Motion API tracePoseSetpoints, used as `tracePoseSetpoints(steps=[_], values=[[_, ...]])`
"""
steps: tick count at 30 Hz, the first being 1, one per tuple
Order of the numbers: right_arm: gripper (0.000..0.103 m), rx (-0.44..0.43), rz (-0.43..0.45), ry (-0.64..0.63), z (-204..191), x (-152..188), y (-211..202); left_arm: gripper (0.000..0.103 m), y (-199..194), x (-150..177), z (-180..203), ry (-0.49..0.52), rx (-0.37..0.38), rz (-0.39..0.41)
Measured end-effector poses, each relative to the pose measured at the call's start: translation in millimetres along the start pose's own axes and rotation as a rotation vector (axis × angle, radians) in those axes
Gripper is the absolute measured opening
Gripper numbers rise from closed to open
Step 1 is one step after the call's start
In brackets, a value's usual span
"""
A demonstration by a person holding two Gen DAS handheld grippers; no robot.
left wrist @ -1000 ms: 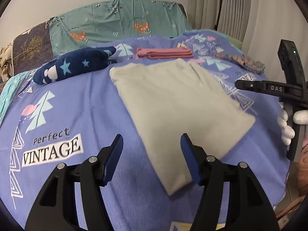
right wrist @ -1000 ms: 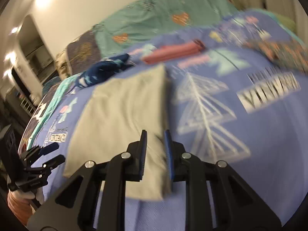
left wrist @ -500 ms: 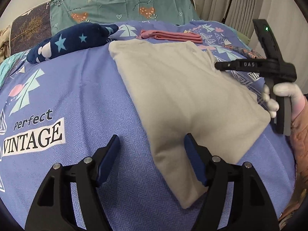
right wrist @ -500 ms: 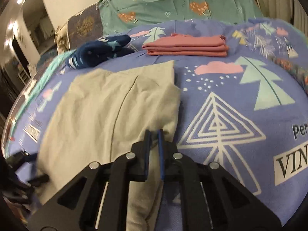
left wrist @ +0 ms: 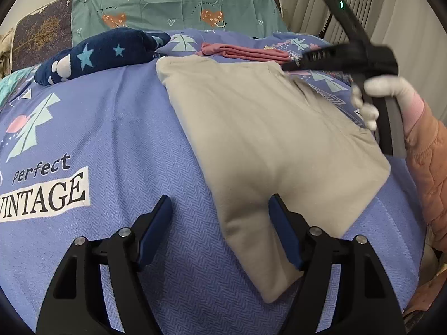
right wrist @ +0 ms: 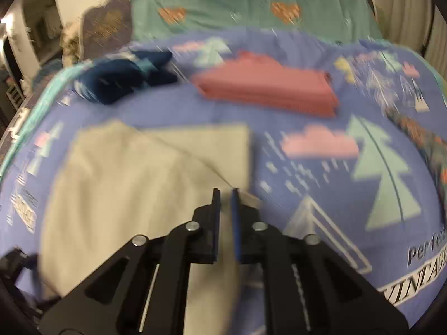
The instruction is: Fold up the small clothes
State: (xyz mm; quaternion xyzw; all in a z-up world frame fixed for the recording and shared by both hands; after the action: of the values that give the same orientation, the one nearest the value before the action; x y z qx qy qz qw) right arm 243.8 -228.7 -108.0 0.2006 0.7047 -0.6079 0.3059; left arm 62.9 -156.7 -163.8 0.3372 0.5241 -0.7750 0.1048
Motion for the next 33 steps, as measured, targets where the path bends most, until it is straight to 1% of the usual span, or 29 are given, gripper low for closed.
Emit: tracePoseSetpoints(steps=[1, 3, 4, 6, 7, 8, 9, 10, 11, 12, 13, 14, 15, 17, 19, 20, 22, 24, 25, 26, 27, 28, 30, 33], values=[[0.012, -0.018, 0.012, -0.026, -12.2, -9.0, -3.2, 0.074, 0.2, 0.0, 0.1, -0.001, 0.003, -0.001], [0.019, -0.094, 0.019, -0.089, -50.9, -27.5, -4.6, 0.075, 0.3, 0.3, 0.6, 0.001, 0.006, -0.002], [0.02, -0.118, 0.015, -0.115, -65.0, -32.0, -3.4, 0.075, 0.5, 0.5, 0.9, 0.002, 0.006, -0.002], [0.022, -0.163, 0.003, -0.21, -111.4, -42.5, 5.6, 0.075, 0.3, 0.6, 0.9, 0.001, 0.008, -0.001], [0.022, -0.177, -0.004, -0.237, -123.7, -44.9, 9.8, 0.075, 0.1, 0.5, 0.8, 0.001, 0.008, 0.0], [0.022, -0.205, -0.03, -0.279, -144.7, -46.0, 20.9, 0.075, 0.0, 0.6, 1.1, 0.002, 0.007, 0.0], [0.021, -0.218, -0.072, -0.302, -159.0, -43.9, 34.9, 0.075, 0.0, 0.7, 1.3, 0.004, 0.006, 0.001], [0.017, -0.214, -0.115, -0.307, -166.0, -39.7, 48.5, 0.075, 0.1, 0.5, 1.2, 0.005, 0.004, 0.001], [0.005, -0.19, -0.184, -0.298, -167.7, -34.8, 76.1, 0.075, 0.0, 0.5, 1.4, 0.007, 0.001, 0.002], [0.004, -0.177, -0.224, -0.275, -165.7, -31.6, 96.1, 0.075, -0.7, 0.2, 1.6, 0.01, -0.004, 0.007], [0.003, -0.201, -0.223, -0.231, -163.4, -34.1, 105.3, 0.075, -1.2, 0.1, 1.4, 0.012, -0.01, 0.01], [0.0, -0.221, -0.198, -0.181, -157.8, -42.5, 103.4, 0.076, -0.9, 0.8, 1.9, 0.012, -0.006, 0.007], [0.0, -0.204, -0.176, -0.161, -153.6, -48.3, 100.3, 0.077, -0.7, 1.4, 2.4, 0.012, -0.003, 0.005], [0.0, -0.11, -0.122, -0.166, -140.8, -55.8, 90.6, 0.077, -0.2, 1.4, 3.1, 0.017, -0.007, 0.001], [0.001, -0.141, -0.084, -0.123, -126.7, -55.5, 68.4, 0.077, -0.7, 1.3, 3.6, 0.023, -0.013, 0.004], [0.003, -0.151, -0.065, -0.106, -119.6, -54.6, 57.6, 0.077, -0.7, 1.4, 3.4, 0.022, -0.012, 0.004], [0.011, -0.145, -0.015, -0.083, -97.7, -50.5, 31.4, 0.078, -0.4, 1.4, 2.6, 0.017, -0.007, 0.001], [0.032, -0.106, 0.025, -0.067, -72.9, -44.8, 3.8, 0.078, -0.5, 1.4, 2.4, 0.018, -0.009, 0.002], [0.039, -0.078, 0.034, -0.062, -62.0, -40.0, -6.9, 0.078, -0.6, 1.5, 2.8, 0.021, -0.013, 0.002], [0.056, -0.035, 0.038, -0.053, -46.0, -30.3, -19.5, 0.078, -0.6, 1.6, 3.0, 0.025, -0.017, 0.002], [0.069, -0.012, 0.034, -0.046, -32.9, -22.5, -25.8, 0.078, -0.6, 1.6, 3.3, 0.027, -0.021, 0.004], [0.07, -0.003, 0.028, -0.039, -22.2, -11.8, -31.6, 0.078, -0.6, 1.7, 3.0, 0.028, -0.023, 0.004], [0.07, -0.015, 0.011, 0.008, 1.4, 12.9, -42.3, 0.079, 0.0, 1.1, 2.8, 0.028, -0.03, 0.004], [0.07, -0.023, -0.003, 0.078, 24.4, 42.2, -48.4, 0.081, -0.8, 1.9, 3.7, 0.036, -0.052, 0.008]])
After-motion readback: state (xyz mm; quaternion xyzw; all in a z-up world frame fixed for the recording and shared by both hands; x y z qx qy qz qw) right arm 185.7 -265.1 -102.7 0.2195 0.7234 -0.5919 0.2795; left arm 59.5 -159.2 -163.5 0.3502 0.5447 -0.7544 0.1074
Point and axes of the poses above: each gripper's, at about its wrist camera, not at the fingertips, and y roughly the way its jaws point, z to its right, x to its underside, the point moved 8 cm from there along y, roughly the way its jaws point, and after that the axes turned 6 degrees about -y, right-handed, at the moved point
